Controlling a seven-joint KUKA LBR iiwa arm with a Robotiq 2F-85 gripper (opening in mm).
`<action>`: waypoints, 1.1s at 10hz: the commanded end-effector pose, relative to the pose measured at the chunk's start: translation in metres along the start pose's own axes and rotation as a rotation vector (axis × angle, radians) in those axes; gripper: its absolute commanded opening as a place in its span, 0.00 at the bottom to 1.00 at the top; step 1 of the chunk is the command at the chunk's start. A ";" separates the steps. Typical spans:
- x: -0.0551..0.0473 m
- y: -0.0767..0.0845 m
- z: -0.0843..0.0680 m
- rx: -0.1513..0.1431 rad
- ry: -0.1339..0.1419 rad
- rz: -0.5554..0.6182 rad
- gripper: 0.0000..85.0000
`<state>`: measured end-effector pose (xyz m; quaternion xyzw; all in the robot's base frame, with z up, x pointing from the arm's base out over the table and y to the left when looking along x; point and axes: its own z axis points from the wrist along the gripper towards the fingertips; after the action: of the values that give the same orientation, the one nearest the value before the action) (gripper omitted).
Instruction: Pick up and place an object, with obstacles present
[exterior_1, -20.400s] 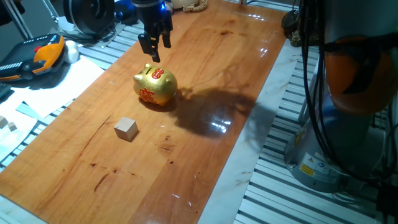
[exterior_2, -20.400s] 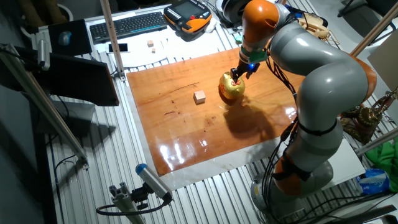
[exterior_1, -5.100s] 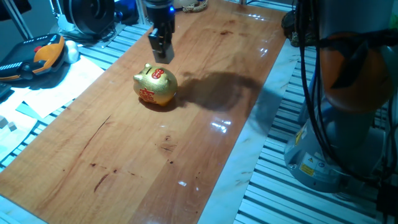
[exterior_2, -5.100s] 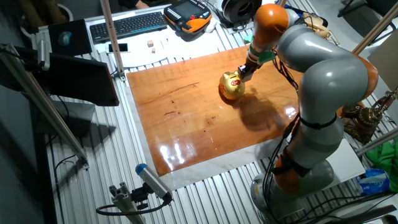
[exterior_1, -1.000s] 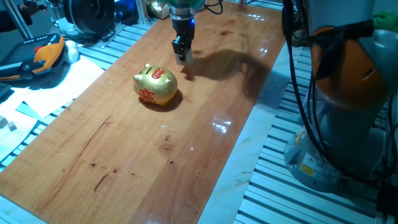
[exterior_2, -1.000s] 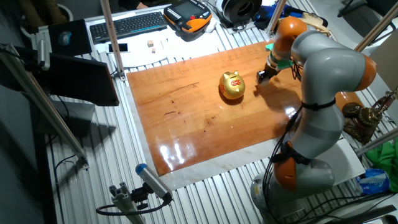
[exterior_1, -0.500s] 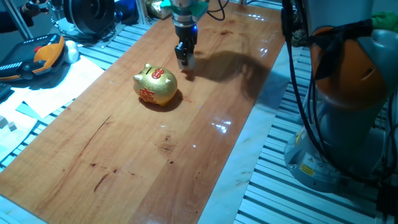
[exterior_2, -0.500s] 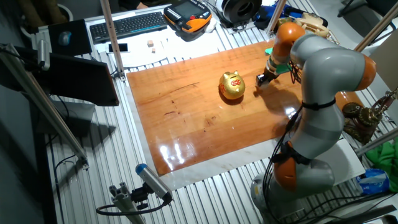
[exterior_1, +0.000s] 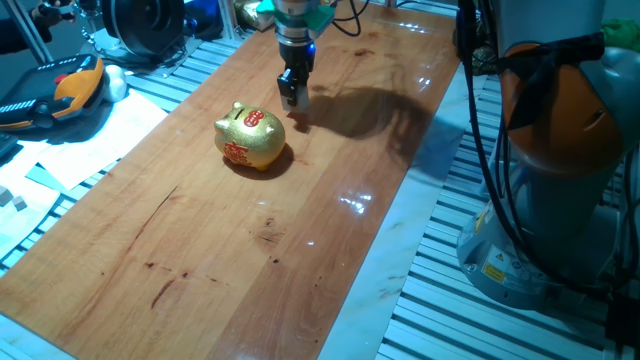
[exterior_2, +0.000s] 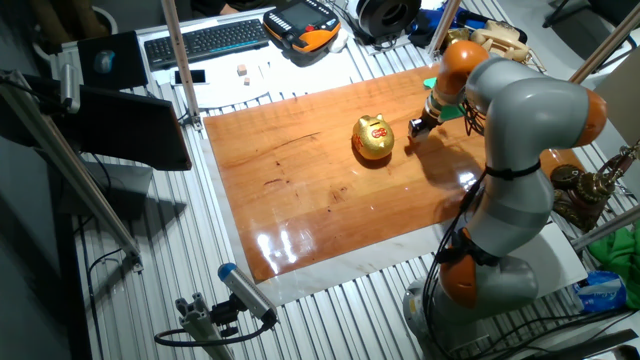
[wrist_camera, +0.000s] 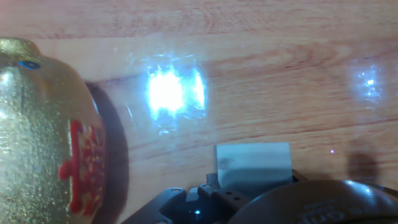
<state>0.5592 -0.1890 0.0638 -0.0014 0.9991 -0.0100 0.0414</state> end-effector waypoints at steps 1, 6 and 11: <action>0.000 0.000 0.002 -0.002 0.001 0.000 0.00; -0.002 -0.001 0.013 -0.011 -0.023 -0.002 0.00; -0.002 0.000 0.015 -0.015 -0.042 -0.014 0.40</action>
<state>0.5625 -0.1892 0.0486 -0.0089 0.9980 -0.0025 0.0625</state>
